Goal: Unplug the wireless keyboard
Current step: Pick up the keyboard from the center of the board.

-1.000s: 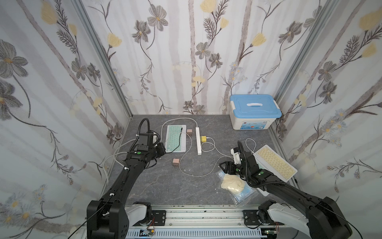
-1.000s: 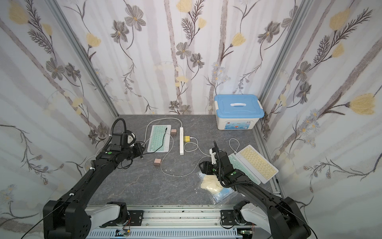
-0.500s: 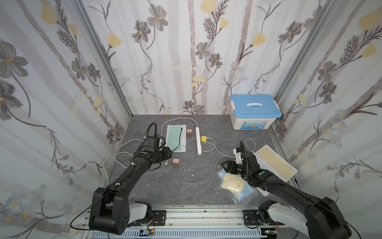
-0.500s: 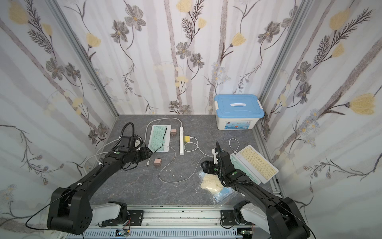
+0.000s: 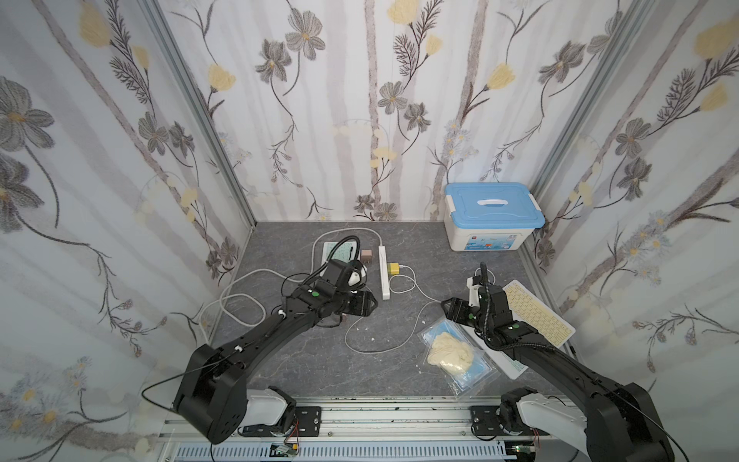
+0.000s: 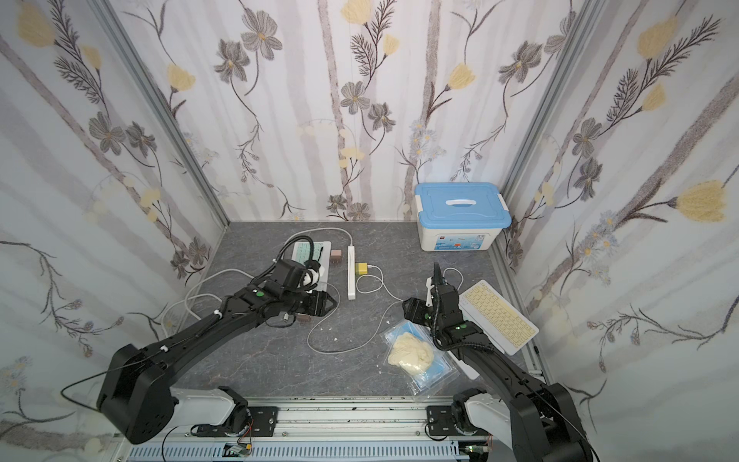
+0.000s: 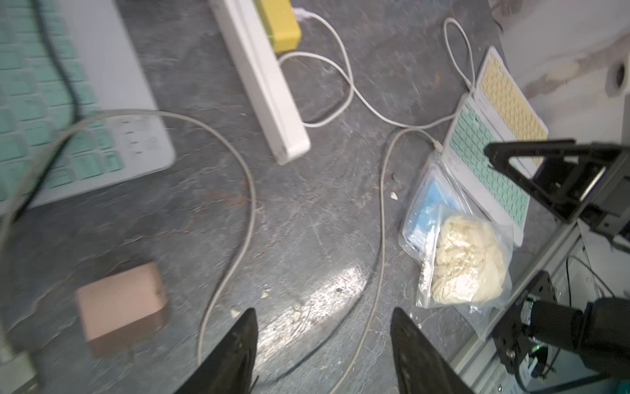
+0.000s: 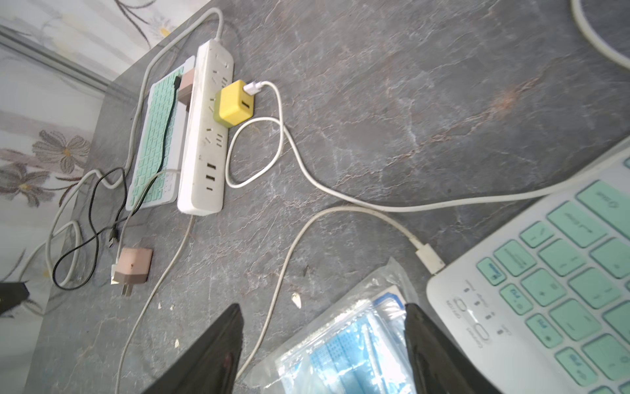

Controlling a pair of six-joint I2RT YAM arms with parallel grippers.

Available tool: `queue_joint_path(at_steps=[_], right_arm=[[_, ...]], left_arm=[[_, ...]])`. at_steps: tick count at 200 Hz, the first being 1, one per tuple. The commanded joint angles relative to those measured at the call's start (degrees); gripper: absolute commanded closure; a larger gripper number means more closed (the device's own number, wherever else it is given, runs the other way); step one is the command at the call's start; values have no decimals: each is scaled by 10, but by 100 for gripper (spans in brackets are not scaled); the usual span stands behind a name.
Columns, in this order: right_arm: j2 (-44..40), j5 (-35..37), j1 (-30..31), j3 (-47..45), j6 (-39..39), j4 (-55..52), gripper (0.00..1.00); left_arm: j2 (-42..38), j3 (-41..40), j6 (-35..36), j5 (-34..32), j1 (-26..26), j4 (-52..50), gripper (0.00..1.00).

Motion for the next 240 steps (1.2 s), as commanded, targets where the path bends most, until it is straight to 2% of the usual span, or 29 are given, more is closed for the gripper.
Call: queue_joint_path(at_steps=[1, 20, 46, 78, 95, 151, 196, 240], right_arm=[[0, -4, -25, -8, 14, 13, 25], [-10, -32, -51, -28, 24, 26, 25], [-38, -48, -68, -50, 29, 18, 25], [-86, -42, -68, -71, 31, -26, 25], [-109, -34, -68, -86, 36, -34, 24], [-121, -30, -68, -98, 46, -31, 23], [-128, -28, -70, -100, 47, -34, 23], [-133, -24, -72, -103, 47, -36, 22]], left_arm=[[77, 45, 75, 19, -51, 36, 38], [164, 100, 103, 26, -99, 47, 39], [281, 195, 115, 16, -146, 9, 40], [385, 290, 114, -30, -165, -52, 40], [409, 324, 115, -53, -165, -60, 39], [495, 417, 113, -48, -167, -52, 40], [546, 490, 125, -80, -167, -79, 47], [558, 513, 131, -85, -166, -84, 68]])
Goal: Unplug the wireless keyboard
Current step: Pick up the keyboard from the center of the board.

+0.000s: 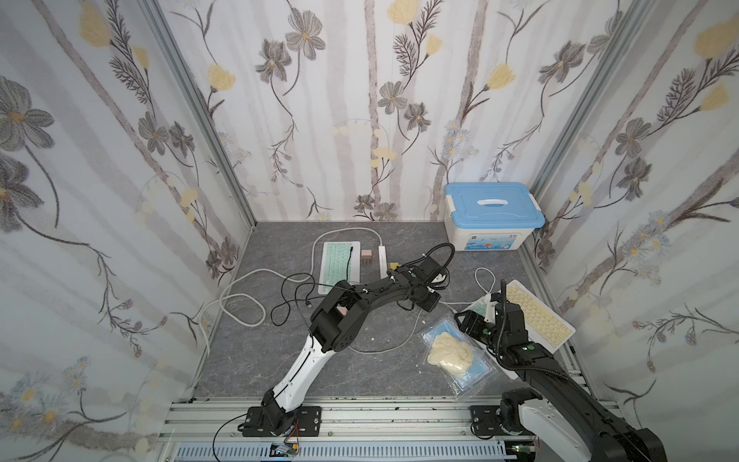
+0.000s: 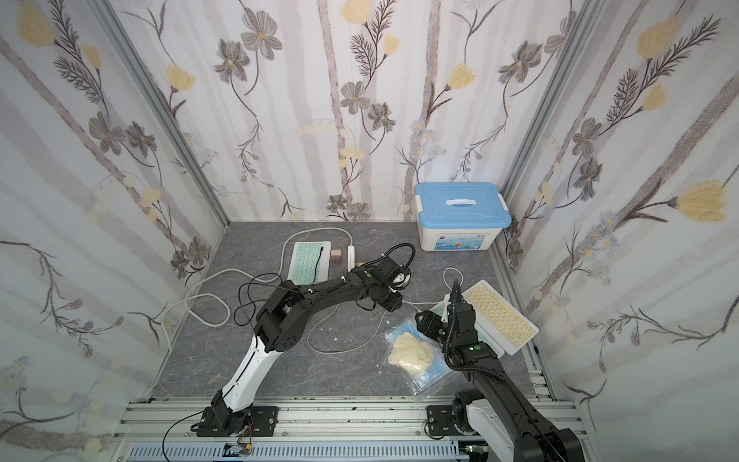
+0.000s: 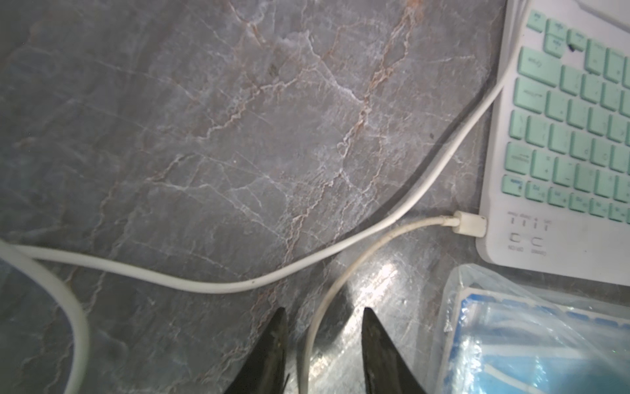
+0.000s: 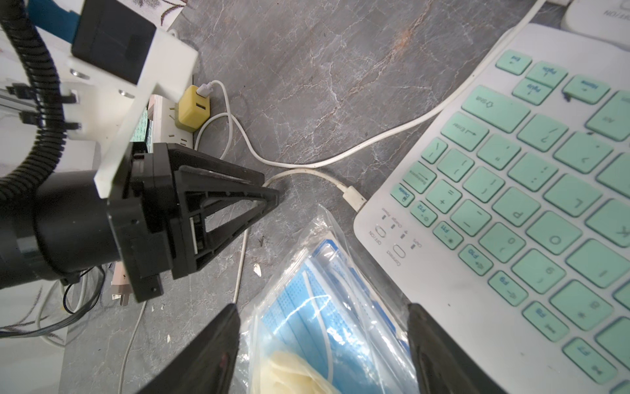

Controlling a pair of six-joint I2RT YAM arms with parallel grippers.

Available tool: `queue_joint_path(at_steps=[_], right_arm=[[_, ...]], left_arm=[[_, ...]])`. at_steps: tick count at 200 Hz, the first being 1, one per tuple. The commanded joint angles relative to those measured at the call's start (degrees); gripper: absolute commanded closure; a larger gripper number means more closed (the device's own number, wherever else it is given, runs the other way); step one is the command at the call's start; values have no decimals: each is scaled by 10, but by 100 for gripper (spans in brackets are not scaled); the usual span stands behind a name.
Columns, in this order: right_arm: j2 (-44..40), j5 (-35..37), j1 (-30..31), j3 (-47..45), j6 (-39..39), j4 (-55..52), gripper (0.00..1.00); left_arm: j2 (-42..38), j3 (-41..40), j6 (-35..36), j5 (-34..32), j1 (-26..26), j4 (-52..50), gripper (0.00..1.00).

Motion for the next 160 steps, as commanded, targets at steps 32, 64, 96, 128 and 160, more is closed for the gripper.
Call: queue_joint_path(at_steps=[32, 64, 96, 128, 160], right_arm=[[0, 9, -1, -9, 5, 15, 21], [6, 5, -2, -9, 7, 24, 21], [3, 8, -3, -8, 7, 26, 20], [1, 8, -4, -8, 8, 28, 20], [1, 8, -6, -8, 6, 28, 19]], left_arm=[[-2, 9, 15, -9, 5, -21, 81], [-3, 28, 14, -2, 6, -20, 88], [-8, 41, 12, 3, 8, -19, 95], [-19, 44, 15, 10, 10, -21, 96], [-13, 47, 36, 9, 14, -53, 70]])
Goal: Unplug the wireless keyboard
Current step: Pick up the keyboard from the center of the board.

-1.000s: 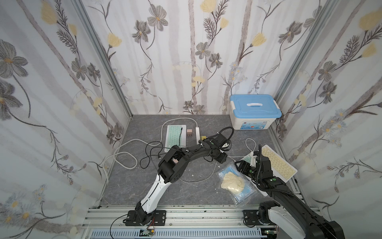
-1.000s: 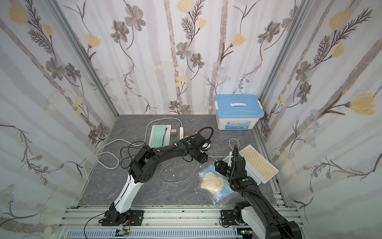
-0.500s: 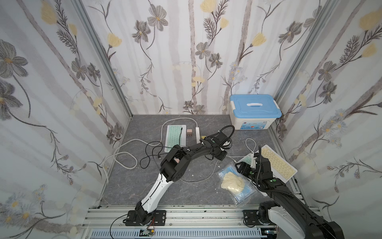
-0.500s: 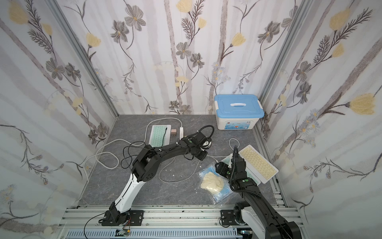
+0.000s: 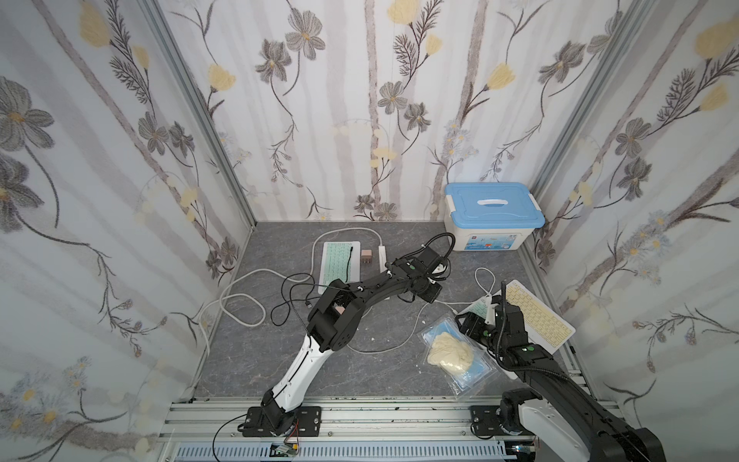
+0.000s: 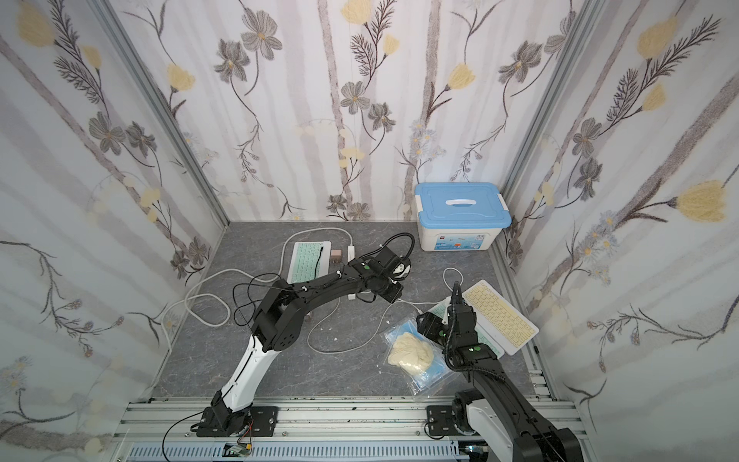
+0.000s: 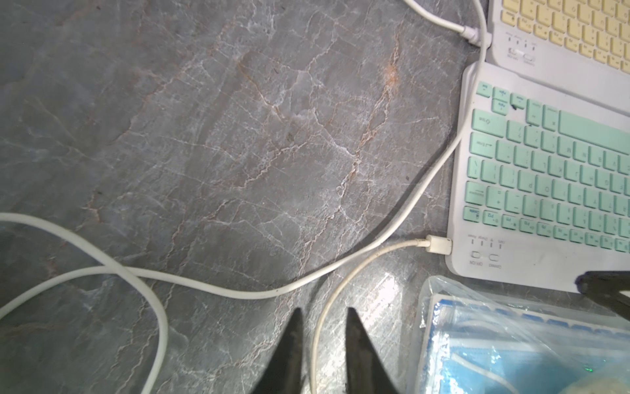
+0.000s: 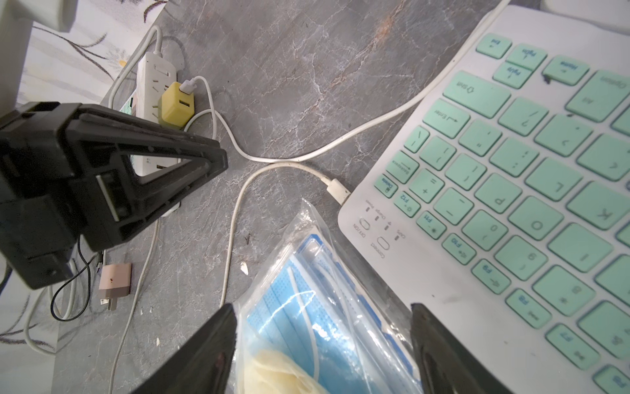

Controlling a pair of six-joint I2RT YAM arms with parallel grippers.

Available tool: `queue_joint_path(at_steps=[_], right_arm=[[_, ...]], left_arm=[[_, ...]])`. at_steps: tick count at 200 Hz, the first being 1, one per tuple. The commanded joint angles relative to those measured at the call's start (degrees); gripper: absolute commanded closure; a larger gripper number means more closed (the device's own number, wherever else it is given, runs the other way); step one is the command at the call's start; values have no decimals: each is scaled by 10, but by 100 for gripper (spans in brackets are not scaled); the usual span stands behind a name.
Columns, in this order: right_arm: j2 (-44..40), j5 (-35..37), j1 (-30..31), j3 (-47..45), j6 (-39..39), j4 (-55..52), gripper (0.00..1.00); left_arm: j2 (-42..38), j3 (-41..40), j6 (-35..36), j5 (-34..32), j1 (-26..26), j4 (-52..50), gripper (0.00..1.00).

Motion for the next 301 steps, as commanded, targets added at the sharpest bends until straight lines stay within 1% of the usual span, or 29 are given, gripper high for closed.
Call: queue_joint_path(at_steps=[1, 38, 74, 115, 160, 183, 201, 222, 250, 270, 282, 301], right_arm=[[-1, 2, -1, 2, 2, 30, 19], [0, 1, -2, 0, 0, 31, 19], [-1, 1, -3, -1, 1, 32, 18], [1, -2, -4, -3, 1, 34, 18], [-2, -1, -4, -1, 4, 33, 18], [1, 1, -3, -2, 3, 36, 18], [4, -1, -4, -1, -1, 37, 18], [7, -2, -4, -3, -1, 38, 17], [9, -1, -4, -3, -3, 41, 17], [12, -3, -4, -6, -3, 45, 17], [15, -3, -4, -7, -4, 47, 17], [17, -7, -4, -11, 0, 51, 17]], left_arm=[[0, 3, 23, 7, 4, -31, 70], [10, -9, 32, 17, 7, -46, 65], [20, -9, 65, 70, 9, -57, 54], [54, 31, 74, 72, 17, -84, 54], [61, 44, 78, 110, 16, -84, 59], [64, 55, 83, 122, 12, -88, 66], [63, 55, 87, 124, 7, -91, 66], [49, 39, 89, 106, 5, -94, 64], [24, -2, 87, 96, 5, -79, 64], [22, -7, 88, 62, 3, -84, 65], [23, -10, 86, 47, 3, -84, 69], [21, -18, 83, 53, 0, -72, 75]])
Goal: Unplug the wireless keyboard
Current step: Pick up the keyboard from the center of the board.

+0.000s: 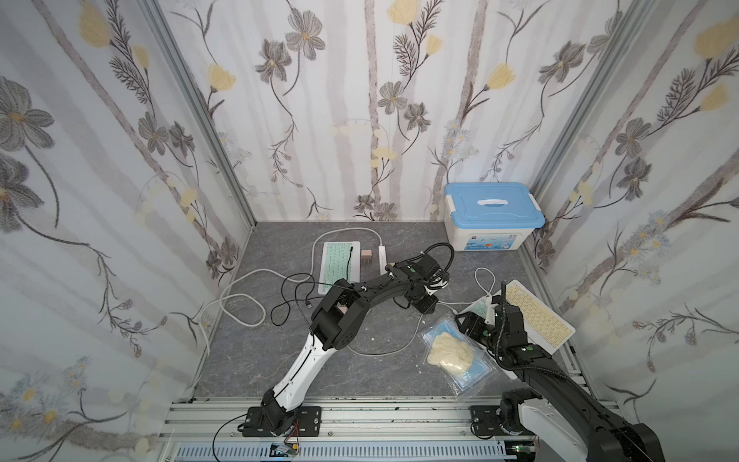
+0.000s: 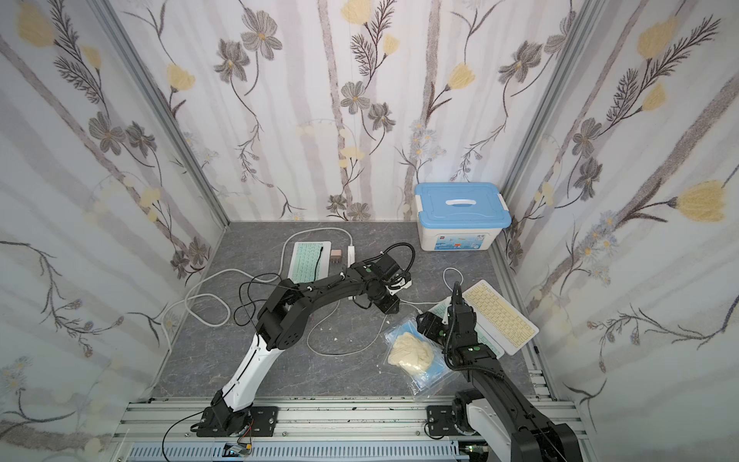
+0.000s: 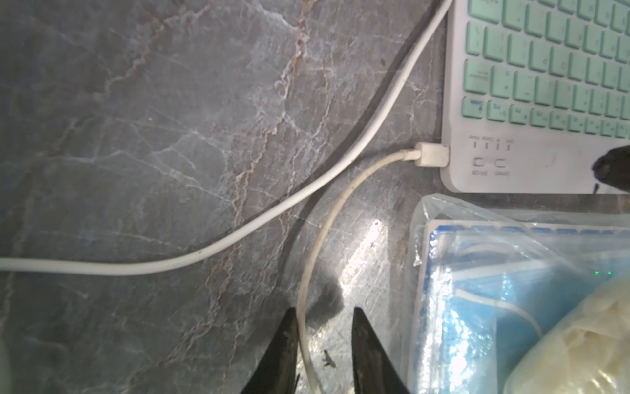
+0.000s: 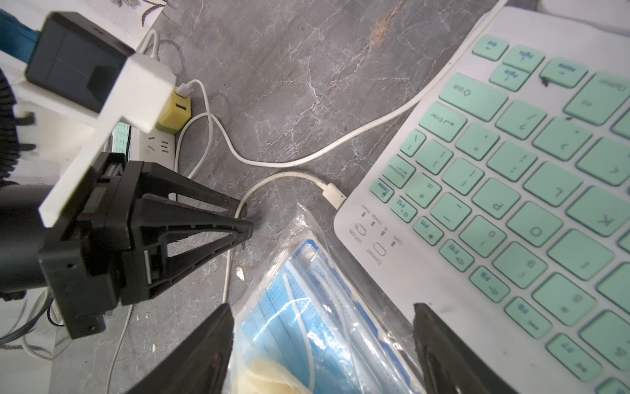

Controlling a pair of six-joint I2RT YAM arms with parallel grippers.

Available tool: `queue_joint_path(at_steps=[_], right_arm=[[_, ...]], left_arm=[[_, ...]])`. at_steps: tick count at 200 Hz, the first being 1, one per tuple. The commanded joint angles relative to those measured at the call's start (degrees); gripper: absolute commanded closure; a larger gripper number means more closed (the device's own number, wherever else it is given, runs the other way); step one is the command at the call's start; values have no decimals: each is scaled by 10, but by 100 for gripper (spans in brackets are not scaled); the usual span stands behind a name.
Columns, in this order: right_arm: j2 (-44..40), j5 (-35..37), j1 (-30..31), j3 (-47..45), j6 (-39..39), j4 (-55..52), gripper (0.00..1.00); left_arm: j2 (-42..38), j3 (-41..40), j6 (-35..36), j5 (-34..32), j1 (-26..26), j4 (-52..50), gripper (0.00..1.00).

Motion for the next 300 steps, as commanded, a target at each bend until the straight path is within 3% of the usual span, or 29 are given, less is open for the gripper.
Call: queue_joint_path(at_steps=[1, 61, 86, 128, 214, 265, 275, 300], right_arm=[[4, -7, 0, -3, 1, 30, 17], [-27, 6, 0, -8, 4, 23, 16], [-44, 17, 0, -7, 6, 14, 15], [-72, 30, -1, -3, 9, 7, 13], [-106, 40, -29, 14, -10, -18, 1], [-77, -111, -27, -1, 7, 74, 5], [-68, -76, 12, 22, -12, 57, 6], [10, 126, 126, 107, -78, -28, 6]], left_arm=[[-4, -10, 6, -23, -3, -5, 75], [-58, -51, -17, -70, -8, 91, 100], [-88, -65, -27, -102, -9, 124, 100], [-115, -54, -39, -99, -8, 130, 100], [-164, -34, -49, -123, 13, 91, 100], [-185, -39, -61, -94, 21, 83, 100], [-188, -36, -64, -93, 21, 79, 100], [-190, -15, -75, -97, 24, 55, 100]])
